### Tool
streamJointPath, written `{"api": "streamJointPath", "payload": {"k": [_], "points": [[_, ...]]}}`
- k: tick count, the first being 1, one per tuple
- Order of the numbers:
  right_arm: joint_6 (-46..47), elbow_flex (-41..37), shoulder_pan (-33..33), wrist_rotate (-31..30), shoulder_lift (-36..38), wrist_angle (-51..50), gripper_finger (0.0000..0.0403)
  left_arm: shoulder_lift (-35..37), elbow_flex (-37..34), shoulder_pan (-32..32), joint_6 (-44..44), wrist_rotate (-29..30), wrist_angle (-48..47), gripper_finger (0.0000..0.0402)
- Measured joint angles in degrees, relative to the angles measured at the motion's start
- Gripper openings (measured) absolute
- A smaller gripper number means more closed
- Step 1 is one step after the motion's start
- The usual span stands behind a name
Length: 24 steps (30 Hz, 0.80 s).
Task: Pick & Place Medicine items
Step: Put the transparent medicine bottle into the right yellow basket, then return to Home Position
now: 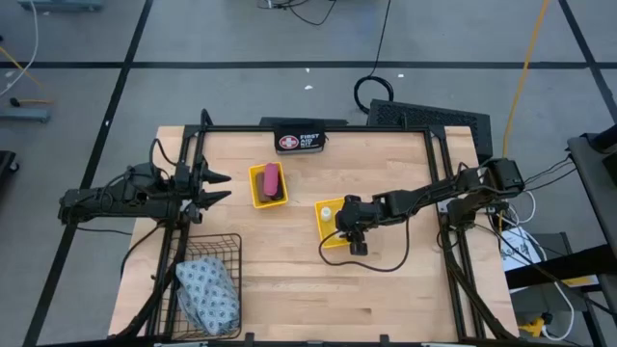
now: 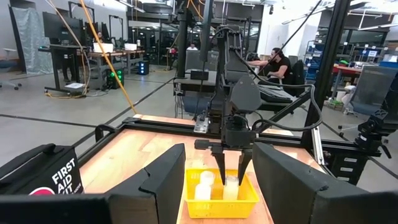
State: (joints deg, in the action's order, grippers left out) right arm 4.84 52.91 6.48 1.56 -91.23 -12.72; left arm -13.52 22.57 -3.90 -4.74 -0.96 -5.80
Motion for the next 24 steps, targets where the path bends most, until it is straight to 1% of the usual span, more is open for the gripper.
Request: {"api": "streamJointPath", "payload": {"k": [11, 15, 20, 24], "points": [[0.02, -0.24, 0.0, 0.11, -0.11, 1.35, 0.0214, 0.0, 0.0, 0.02, 0.01, -0.01, 0.0, 0.0198], [0.04, -0.17, 0.0, 0.11, 2.09, 0.07, 0.0234, 0.0, 0.0, 0.0, -0.01, 0.01, 0.0, 0.0198], [0.32, -0.1, -0.02, 0.06, 8.88, -4.45, 0.0244, 0.0, -0.02, 0.0, 0.01, -0.01, -0.02, 0.0198], [1.32, -0.14, -0.02, 0.17, 17.93, -11.07, 0.0242, -0.02, -0.02, 0.0, 0.01, 0.0, -0.02, 0.0198]]}}
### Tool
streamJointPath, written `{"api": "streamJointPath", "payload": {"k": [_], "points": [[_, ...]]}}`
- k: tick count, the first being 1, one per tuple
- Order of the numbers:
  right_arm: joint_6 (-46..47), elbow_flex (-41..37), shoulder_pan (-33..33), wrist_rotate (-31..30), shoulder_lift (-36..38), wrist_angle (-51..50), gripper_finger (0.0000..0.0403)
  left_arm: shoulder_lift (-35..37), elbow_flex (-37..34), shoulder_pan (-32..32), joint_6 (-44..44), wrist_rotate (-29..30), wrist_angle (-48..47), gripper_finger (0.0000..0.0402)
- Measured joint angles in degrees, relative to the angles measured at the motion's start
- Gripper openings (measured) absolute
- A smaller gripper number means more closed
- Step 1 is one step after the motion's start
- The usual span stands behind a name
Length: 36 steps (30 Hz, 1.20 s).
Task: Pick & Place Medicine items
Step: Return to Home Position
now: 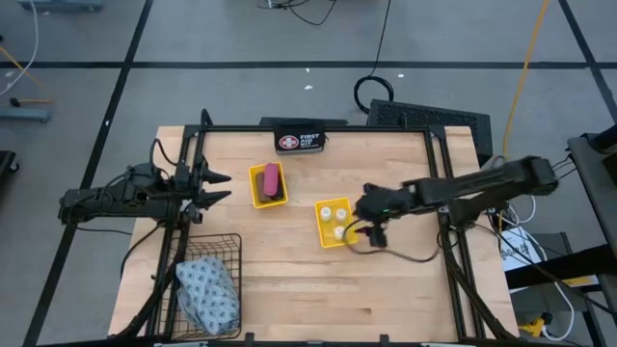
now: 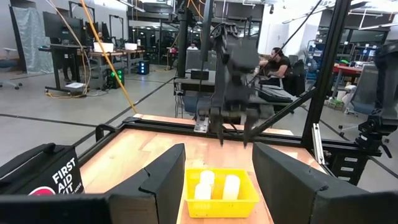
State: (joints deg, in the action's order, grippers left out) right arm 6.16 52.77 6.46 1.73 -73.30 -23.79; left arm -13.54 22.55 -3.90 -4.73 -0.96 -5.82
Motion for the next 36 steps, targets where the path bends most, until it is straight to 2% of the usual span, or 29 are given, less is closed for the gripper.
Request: {"api": "streamJointPath", "payload": {"k": [9, 13, 16, 20, 24, 31, 33, 36], "points": [[3.85, 0.0, 0.0, -0.04, 23.2, -10.57, 0.0242, 0.0, 0.0, 0.01, -0.01, -0.03, 0.0, 0.0198], [-1.29, 0.0, 0.0, -1.24, 32.49, -15.81, 0.0241, 0.02, 0.0, 0.02, -0.02, -0.03, 0.0, 0.0198], [-2.67, 0.0, 0.02, -6.36, 38.68, -19.33, 0.0238, 0.02, 0.0, 0.01, -0.01, -0.03, 0.0, 0.0198], [1.42, -0.05, 0.0, -17.73, 46.03, -19.83, 0.0236, 0.02, 0.0, 0.0, -0.01, -0.02, 0.0, 0.0198], [2.88, -4.31, -0.02, -27.02, 52.44, -15.0, 0.0238, 0.02, 0.0, 0.01, -0.02, -0.03, 0.0, 0.0198], [-1.22, -21.27, -0.02, -36.51, 60.6, 2.78, 0.0236, 0.02, 0.0, 0.01, -0.01, -0.01, 0.02, 0.0198], [-1.41, -25.24, 0.0, -36.26, 62.72, 6.08, 0.0235, 0.02, 0.0, 0.01, -0.02, -0.01, 0.0, 0.0198], [-3.6, -29.56, 0.0, -29.86, 65.52, 6.9, 0.0234, 0.02, 0.0, 0.02, -0.02, -0.01, 0.02, 0.0198]]}}
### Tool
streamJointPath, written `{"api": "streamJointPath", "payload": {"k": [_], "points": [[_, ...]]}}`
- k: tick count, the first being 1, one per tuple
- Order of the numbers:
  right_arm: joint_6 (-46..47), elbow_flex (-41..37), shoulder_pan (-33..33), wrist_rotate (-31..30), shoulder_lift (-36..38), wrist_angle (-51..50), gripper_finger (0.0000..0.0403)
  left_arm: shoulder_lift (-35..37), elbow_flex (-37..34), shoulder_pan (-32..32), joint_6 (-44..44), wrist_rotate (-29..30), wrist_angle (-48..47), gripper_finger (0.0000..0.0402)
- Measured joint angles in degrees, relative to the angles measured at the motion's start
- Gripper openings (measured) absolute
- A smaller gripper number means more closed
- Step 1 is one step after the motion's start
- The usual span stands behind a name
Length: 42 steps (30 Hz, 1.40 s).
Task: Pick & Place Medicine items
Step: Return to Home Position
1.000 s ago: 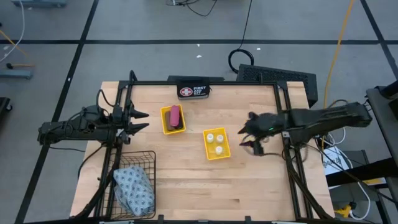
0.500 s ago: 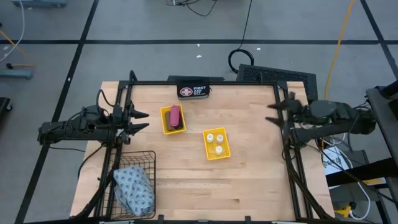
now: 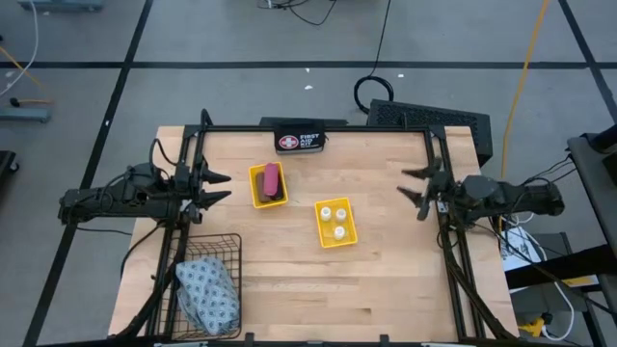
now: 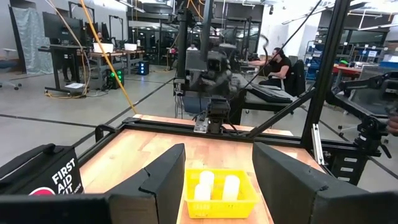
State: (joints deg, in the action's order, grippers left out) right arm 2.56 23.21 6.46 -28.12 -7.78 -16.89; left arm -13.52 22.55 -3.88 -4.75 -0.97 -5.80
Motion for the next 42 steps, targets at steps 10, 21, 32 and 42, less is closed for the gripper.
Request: {"api": "streamJointPath", "payload": {"k": [10, 21, 32, 42], "points": [[-1.71, -9.36, -0.02, 2.36, 6.4, 7.53, 0.0235, 0.0, 0.0, -0.02, 0.02, 0.0, 0.0, 0.0198], [-1.97, -15.43, -0.02, 1.22, 7.51, 14.19, 0.0235, 0.0, 0.0, -0.02, 0.0, 0.0, 0.0, 0.0198], [-6.44, -22.11, 0.0, 1.25, 7.3, 26.28, 0.0229, -0.1, 0.0, 0.0, 4.03, -0.48, 0.35, 0.0198], [-7.79, -22.21, 0.0, 1.16, 7.33, 24.4, 0.023, -5.46, -6.32, 0.0, 2.73, -2.38, 8.94, 0.0198]]}}
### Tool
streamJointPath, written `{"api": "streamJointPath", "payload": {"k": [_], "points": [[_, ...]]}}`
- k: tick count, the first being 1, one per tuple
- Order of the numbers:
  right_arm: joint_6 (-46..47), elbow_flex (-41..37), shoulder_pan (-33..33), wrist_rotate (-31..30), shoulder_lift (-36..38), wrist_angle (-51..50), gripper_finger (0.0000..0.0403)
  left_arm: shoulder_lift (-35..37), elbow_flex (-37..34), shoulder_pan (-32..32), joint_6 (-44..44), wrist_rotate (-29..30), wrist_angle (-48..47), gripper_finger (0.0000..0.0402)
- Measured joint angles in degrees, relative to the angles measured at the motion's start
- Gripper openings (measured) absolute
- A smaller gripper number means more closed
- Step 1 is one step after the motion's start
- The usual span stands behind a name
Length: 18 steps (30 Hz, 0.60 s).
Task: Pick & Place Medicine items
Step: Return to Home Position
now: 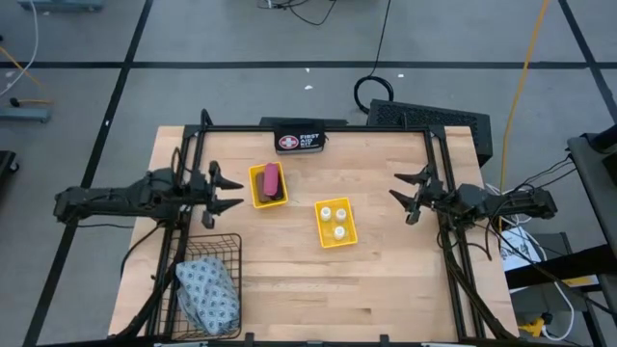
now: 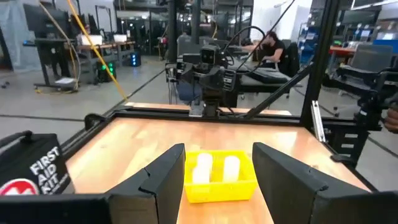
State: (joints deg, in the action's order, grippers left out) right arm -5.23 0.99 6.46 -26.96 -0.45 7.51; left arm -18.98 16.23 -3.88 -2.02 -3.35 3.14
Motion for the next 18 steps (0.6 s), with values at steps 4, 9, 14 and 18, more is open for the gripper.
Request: {"api": "streamJointPath", "payload": {"k": [4, 9, 14, 18], "points": [[0.0, -0.04, -0.02, 0.0, 0.0, -0.12, 0.0227, -0.52, -6.09, 0.0, -0.88, -1.17, 9.53, 0.0198], [0.02, -0.09, 0.0, 0.0, 0.0, -0.18, 0.023, 3.58, -8.57, -0.02, -2.64, -1.2, 8.46, 0.0198], [0.02, -0.11, 0.0, 0.02, 0.0, -0.56, 0.0233, 11.74, -8.57, -0.62, -2.97, -1.34, 2.29, 0.0198], [0.04, -0.11, 0.0, 0.02, 0.0, -0.56, 0.0231, 17.77, -8.55, -0.72, -2.97, -1.16, -5.07, 0.0198]]}}
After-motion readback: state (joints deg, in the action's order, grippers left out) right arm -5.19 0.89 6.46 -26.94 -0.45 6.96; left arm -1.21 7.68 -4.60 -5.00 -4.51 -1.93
